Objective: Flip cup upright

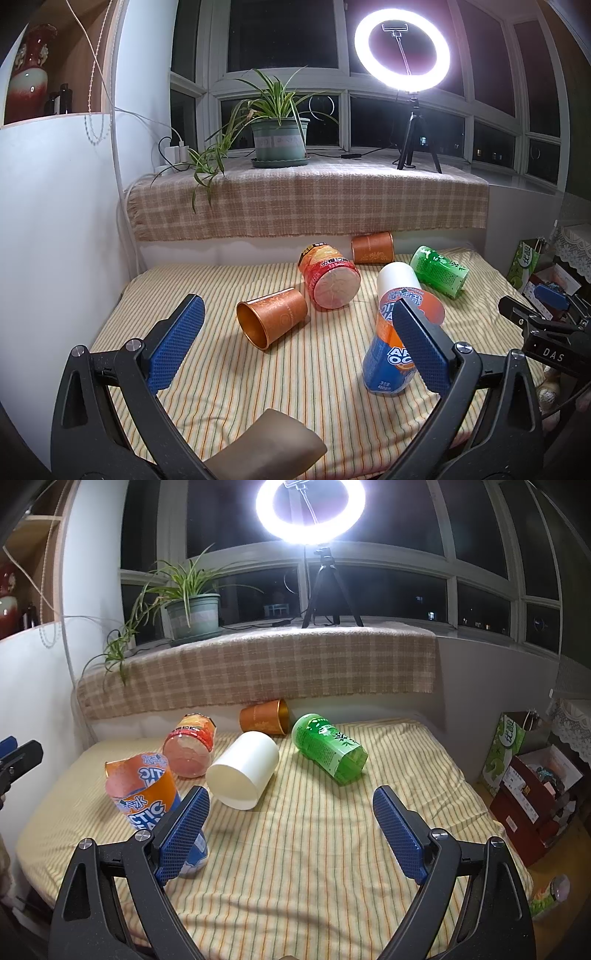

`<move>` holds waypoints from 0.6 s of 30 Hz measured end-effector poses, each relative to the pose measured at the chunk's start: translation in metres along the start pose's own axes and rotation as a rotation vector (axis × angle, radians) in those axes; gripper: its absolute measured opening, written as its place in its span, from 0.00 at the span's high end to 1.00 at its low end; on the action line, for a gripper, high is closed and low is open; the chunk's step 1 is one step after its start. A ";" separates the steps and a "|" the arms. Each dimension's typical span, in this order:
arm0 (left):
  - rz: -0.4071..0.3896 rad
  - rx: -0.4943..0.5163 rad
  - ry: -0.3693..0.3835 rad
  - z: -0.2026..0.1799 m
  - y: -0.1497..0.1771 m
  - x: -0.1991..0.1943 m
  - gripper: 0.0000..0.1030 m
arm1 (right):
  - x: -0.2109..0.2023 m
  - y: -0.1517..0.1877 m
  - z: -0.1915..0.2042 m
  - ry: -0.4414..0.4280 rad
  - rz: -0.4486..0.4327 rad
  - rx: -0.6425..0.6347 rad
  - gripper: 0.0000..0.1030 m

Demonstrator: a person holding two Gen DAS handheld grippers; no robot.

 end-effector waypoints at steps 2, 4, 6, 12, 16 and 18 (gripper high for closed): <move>0.001 -0.001 0.001 0.001 0.000 0.000 0.00 | 0.000 0.000 0.000 0.000 0.001 -0.001 0.12; 0.000 0.000 -0.001 0.000 0.000 0.001 0.00 | 0.000 0.001 0.000 0.000 0.004 -0.002 0.12; -0.002 -0.001 -0.003 0.002 0.000 -0.001 0.00 | 0.001 0.001 0.001 0.000 0.006 -0.003 0.12; -0.003 -0.004 -0.004 0.003 0.000 -0.001 0.00 | 0.002 0.000 0.001 -0.002 0.011 -0.003 0.12; -0.003 -0.004 -0.004 0.003 0.000 -0.001 0.00 | 0.002 0.001 0.004 -0.005 0.015 -0.010 0.12; -0.003 -0.004 -0.004 0.003 0.000 -0.001 0.00 | 0.003 0.000 0.005 -0.006 0.017 -0.012 0.12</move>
Point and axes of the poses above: each gripper's, at about its wrist camera, not at the fingertips, and x roughly the way its jaws point, z to its left, y to its underside, the point moved 1 cm from there along x, roughly the way its jaws point
